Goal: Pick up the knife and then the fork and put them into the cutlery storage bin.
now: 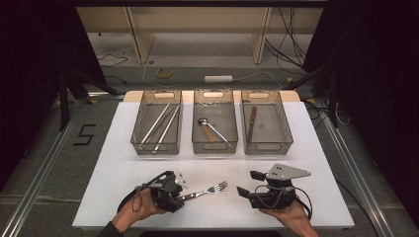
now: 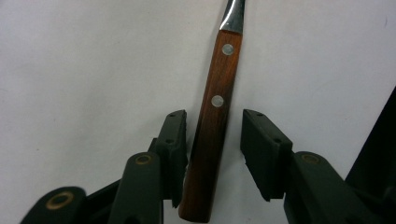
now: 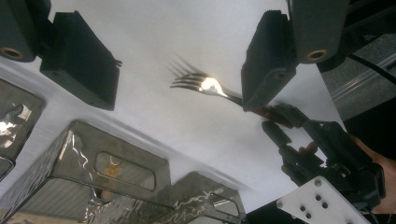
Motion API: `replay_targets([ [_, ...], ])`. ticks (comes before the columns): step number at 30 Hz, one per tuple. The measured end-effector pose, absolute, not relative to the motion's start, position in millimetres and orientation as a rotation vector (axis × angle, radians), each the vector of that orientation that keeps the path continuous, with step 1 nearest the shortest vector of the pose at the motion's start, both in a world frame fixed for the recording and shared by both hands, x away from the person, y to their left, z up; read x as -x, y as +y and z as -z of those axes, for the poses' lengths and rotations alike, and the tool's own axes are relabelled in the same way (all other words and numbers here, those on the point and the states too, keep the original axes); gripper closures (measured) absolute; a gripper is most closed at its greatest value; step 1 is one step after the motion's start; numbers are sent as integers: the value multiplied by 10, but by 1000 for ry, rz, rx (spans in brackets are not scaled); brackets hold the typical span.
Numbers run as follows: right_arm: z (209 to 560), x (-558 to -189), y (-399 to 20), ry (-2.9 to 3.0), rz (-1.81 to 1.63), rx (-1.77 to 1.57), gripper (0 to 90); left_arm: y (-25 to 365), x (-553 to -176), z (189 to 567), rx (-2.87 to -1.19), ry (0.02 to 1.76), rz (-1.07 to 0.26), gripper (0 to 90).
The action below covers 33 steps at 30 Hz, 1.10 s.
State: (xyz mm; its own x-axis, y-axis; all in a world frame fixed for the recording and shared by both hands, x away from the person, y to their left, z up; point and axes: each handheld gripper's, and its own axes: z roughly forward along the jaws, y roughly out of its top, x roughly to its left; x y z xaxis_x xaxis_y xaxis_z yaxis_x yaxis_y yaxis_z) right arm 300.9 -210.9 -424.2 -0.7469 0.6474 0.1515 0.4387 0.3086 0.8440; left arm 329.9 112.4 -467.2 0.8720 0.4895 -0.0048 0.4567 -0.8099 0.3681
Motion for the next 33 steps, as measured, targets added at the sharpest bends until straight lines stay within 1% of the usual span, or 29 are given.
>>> replay_targets([
  [5, 4242, -3008, -2106, 2360, -1413, -998, 288, 1105, -3311, 4665, -2700, 693, -115, 656],
  [9, 4244, -3007, -2101, 2361, -1411, -1000, 288, 1106, -3331, 4663, -2707, 677, -106, 714],
  [14, 4245, -3009, -2101, 2363, -1411, -1000, 288, 1087, -3322, 4659, -2725, 640, -110, 741],
  [23, 4249, -3008, -2090, 2373, -1410, -986, 288, 1083, -3314, 4637, -2714, 624, -129, 751],
  [27, 4253, -3000, -2062, 2385, -1408, -969, 287, 1079, -3302, 4594, -2700, 627, -90, 752],
  [33, 4257, -2962, -1928, 2424, -1391, -881, 288, 1015, -3252, 4518, -2695, 609, -75, 752],
])
